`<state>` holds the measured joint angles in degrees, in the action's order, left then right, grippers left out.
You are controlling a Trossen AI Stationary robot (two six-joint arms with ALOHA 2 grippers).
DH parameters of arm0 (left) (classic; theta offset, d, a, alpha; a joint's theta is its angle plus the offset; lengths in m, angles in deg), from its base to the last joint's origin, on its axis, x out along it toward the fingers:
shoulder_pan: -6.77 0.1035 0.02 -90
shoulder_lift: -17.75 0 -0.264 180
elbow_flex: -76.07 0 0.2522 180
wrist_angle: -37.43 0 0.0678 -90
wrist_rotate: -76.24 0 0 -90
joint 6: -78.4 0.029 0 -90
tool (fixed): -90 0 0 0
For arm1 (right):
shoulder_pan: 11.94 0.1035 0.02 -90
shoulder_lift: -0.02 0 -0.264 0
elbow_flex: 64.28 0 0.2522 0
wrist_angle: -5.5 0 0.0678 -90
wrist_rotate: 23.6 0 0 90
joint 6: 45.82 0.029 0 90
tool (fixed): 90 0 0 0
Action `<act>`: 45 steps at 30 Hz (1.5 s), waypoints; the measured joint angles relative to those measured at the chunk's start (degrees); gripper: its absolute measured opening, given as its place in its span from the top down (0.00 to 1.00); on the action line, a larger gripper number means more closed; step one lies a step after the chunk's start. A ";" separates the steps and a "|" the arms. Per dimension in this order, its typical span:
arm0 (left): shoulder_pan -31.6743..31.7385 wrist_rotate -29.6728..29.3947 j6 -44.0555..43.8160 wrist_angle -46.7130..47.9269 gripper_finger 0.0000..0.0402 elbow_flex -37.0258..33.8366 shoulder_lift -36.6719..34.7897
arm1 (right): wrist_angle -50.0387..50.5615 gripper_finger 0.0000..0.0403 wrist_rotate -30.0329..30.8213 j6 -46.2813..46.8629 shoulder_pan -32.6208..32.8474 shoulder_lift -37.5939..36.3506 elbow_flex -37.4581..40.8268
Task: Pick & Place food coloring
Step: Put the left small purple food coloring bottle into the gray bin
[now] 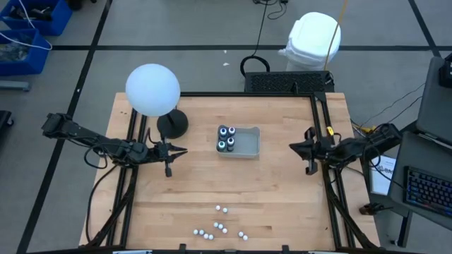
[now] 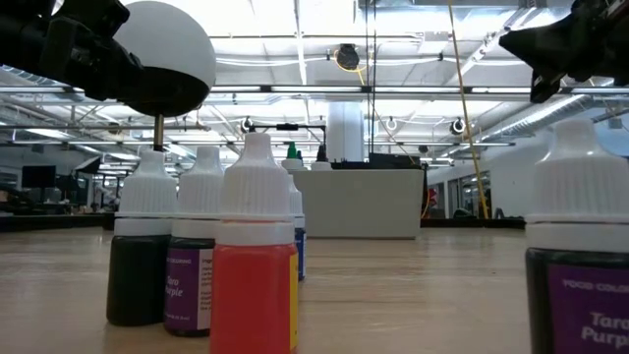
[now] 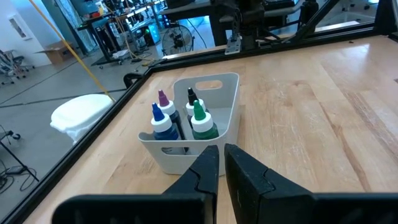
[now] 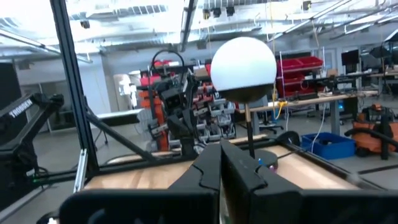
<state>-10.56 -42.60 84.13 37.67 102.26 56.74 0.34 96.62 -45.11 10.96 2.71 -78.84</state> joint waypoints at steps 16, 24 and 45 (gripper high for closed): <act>0.02 -0.26 0.20 0.11 0.91 -0.02 0.00 | 12.25 1.00 -24.83 -1.63 0.07 -2.46 0.00; -0.01 0.32 0.15 1.03 0.91 -0.02 0.00 | 12.31 1.00 -20.39 -0.17 0.07 -2.42 0.00; -16.98 7.87 1.20 -19.64 0.98 -0.02 10.61 | 7.94 1.00 -18.45 -6.39 0.09 -2.42 0.00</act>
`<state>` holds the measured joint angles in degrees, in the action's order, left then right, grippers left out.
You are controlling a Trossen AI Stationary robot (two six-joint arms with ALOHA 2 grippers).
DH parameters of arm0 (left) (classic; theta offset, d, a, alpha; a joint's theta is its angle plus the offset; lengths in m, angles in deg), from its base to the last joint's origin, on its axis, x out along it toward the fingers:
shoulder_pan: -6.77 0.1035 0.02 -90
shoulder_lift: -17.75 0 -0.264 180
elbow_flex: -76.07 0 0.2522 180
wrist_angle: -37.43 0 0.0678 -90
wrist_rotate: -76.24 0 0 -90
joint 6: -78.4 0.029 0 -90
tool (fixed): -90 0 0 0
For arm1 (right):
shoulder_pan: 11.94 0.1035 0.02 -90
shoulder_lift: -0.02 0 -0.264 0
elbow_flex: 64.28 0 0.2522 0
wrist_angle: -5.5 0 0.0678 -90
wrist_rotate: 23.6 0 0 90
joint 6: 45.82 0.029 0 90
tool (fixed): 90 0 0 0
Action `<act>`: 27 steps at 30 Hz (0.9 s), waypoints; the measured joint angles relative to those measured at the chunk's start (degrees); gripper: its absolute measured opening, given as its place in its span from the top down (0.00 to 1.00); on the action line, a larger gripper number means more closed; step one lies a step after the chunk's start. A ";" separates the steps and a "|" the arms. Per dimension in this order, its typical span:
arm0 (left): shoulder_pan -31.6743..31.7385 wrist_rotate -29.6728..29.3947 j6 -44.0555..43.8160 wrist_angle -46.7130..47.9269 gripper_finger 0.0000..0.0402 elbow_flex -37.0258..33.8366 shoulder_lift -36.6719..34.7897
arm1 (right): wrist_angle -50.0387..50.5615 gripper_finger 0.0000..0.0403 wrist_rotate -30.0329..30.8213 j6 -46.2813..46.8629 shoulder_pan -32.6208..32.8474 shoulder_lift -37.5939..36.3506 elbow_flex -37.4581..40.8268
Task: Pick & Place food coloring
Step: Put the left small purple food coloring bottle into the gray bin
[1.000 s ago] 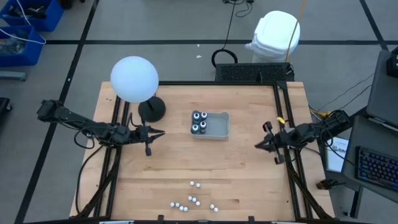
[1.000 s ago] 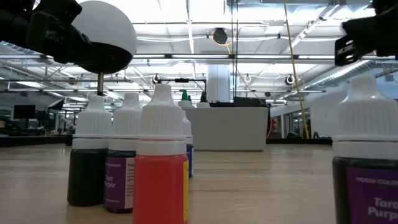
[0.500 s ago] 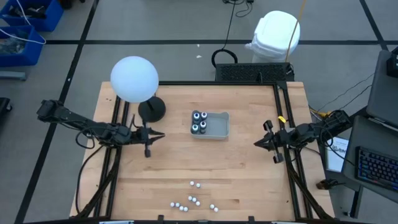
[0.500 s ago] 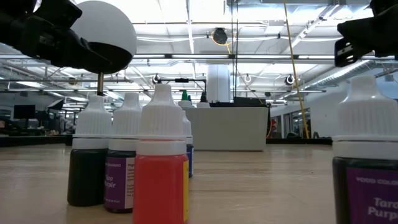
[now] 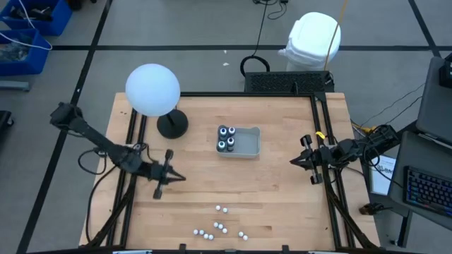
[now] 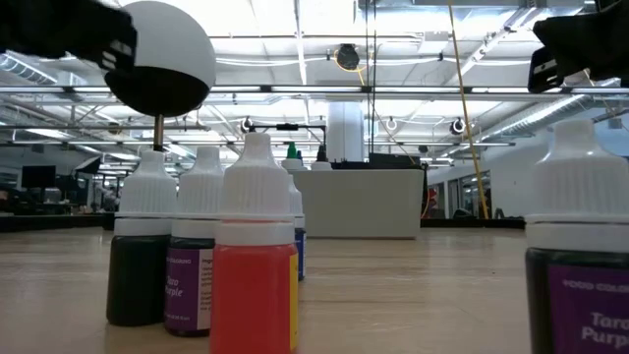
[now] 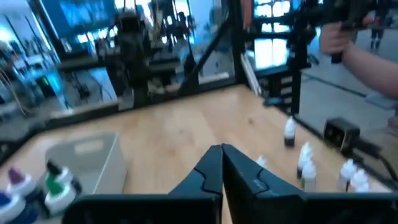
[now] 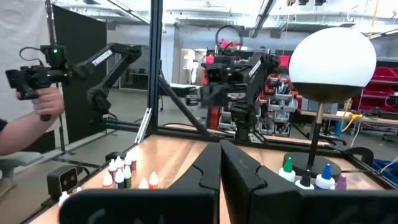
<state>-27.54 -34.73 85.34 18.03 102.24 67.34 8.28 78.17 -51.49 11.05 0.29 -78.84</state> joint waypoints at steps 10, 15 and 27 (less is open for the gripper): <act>-15.86 -27.10 -2.54 -12.39 0.98 7.67 19.69 | 0.07 1.00 -0.04 0.44 0.00 0.02 0.00; -17.84 -30.31 -3.35 -11.34 0.99 14.11 27.71 | 0.07 1.00 -0.04 0.39 -0.01 0.02 0.00; -21.49 -34.19 -10.88 -11.09 0.98 24.35 42.66 | 0.04 1.00 -0.07 0.24 0.00 0.01 0.00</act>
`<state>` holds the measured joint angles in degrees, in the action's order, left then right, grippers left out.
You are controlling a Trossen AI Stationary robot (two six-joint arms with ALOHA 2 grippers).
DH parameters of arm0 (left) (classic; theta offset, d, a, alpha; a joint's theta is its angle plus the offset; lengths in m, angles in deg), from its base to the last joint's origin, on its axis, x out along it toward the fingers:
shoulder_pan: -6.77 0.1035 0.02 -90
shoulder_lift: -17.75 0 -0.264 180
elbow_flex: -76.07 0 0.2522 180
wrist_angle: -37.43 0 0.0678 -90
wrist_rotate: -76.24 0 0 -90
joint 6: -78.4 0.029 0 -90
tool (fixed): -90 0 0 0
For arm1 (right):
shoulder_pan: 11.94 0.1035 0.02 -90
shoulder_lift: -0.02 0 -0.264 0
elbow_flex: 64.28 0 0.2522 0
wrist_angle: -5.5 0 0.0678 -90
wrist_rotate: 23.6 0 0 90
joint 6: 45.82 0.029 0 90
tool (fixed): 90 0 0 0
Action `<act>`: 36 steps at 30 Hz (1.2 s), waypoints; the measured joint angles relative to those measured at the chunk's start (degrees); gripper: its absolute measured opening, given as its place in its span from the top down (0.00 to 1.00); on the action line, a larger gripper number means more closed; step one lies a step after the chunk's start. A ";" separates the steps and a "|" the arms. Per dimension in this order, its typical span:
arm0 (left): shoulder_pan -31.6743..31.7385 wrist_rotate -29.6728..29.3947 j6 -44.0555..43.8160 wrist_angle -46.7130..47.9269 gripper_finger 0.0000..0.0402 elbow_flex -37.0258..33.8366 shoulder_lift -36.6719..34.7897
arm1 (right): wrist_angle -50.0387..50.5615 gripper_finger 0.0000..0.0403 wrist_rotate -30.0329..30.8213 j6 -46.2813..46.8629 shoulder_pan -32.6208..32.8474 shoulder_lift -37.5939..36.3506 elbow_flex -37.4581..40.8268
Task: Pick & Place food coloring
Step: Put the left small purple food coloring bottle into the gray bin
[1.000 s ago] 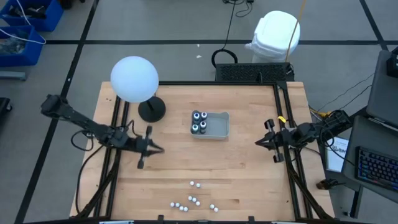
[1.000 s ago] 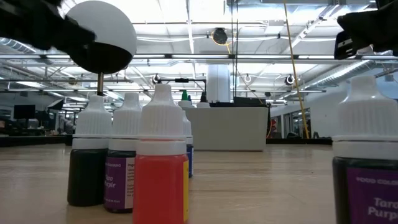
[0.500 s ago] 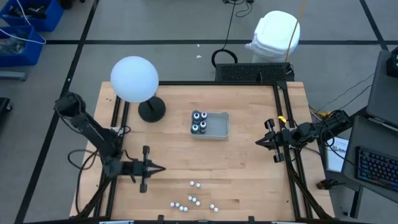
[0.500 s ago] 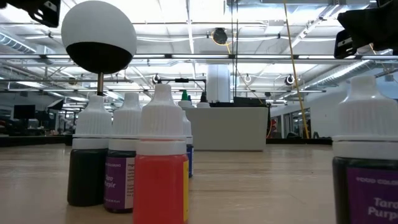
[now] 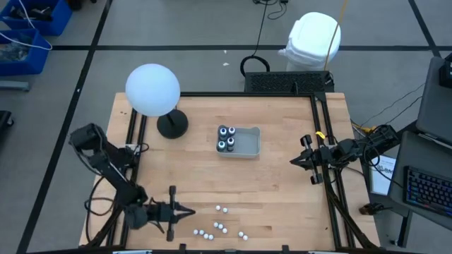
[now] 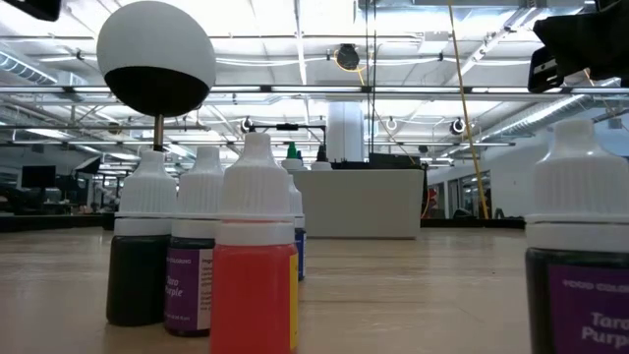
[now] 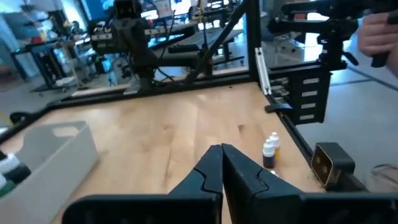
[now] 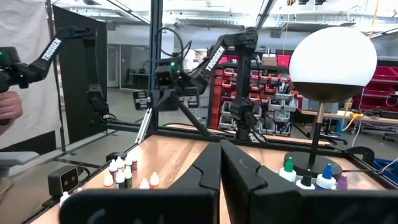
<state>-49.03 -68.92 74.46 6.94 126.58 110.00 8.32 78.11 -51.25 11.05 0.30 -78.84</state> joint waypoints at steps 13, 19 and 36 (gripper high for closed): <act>-3.26 0.04 -13.53 -0.04 0.94 4.02 11.23 | -0.85 1.00 -0.02 0.00 -0.02 0.01 0.00; -3.22 0.03 -15.34 0.16 0.94 4.07 14.26 | -1.12 1.00 -0.02 0.00 0.00 0.01 0.00; -3.22 11.42 -20.64 0.86 0.53 4.07 17.84 | -1.03 1.00 -0.02 0.02 0.00 0.00 0.00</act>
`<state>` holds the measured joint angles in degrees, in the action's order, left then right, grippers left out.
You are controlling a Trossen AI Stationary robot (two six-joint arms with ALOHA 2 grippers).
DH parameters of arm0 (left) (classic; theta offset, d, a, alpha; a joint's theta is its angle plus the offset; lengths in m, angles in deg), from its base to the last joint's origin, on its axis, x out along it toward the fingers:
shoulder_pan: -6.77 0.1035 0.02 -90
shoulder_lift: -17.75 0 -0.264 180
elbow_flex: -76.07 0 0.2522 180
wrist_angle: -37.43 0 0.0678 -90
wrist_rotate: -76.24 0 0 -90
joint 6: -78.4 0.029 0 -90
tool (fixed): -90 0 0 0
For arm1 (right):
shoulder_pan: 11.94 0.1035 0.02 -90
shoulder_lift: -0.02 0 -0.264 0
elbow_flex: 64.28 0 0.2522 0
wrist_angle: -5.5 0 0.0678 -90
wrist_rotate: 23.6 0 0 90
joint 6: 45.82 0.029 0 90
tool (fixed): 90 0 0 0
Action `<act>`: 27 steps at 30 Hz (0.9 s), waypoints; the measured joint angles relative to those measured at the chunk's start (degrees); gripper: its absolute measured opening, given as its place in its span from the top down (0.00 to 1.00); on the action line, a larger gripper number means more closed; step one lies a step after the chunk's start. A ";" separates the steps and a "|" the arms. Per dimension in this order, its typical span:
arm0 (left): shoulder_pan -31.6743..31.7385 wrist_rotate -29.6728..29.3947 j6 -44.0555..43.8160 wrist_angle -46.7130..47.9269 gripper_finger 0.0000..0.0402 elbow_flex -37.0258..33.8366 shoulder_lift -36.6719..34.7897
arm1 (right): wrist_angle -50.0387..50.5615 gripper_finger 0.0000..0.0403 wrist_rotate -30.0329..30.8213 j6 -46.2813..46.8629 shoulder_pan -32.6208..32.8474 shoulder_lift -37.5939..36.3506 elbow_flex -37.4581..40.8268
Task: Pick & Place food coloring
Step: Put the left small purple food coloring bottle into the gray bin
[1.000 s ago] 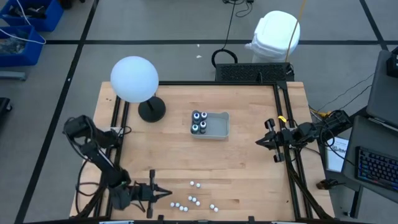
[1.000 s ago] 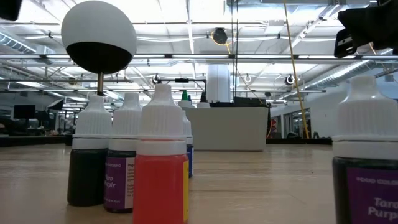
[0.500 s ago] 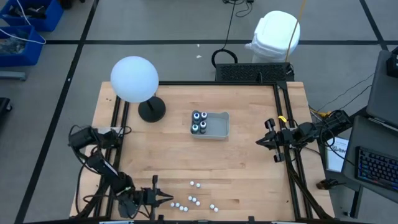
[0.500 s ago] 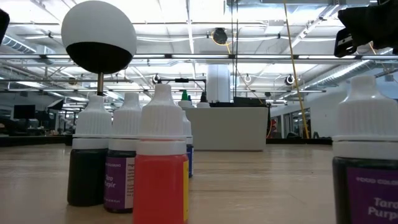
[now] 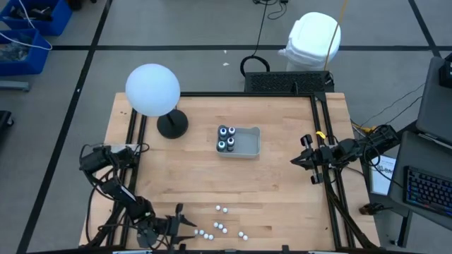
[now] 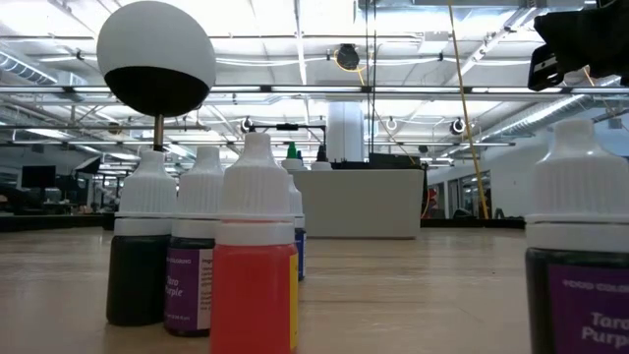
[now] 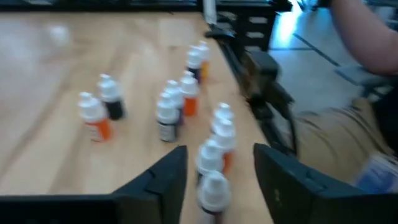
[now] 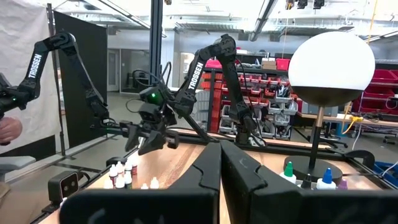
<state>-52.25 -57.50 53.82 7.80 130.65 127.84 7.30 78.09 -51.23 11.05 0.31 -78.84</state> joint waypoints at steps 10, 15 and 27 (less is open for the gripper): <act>0.44 2.29 -5.34 2.10 0.42 0.00 0.01 | 0.00 1.00 0.00 0.00 -0.02 0.01 0.00; 1.79 6.32 -7.70 3.69 0.42 0.00 -0.66 | 0.02 1.00 -0.02 0.00 -0.02 0.00 -0.01; 6.60 18.02 -18.51 51.72 0.42 14.01 -11.50 | 0.28 1.00 0.00 0.02 -0.02 -0.01 0.00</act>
<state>-45.65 -39.48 35.31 59.53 144.66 116.34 7.58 78.09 -51.22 11.02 0.30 -78.84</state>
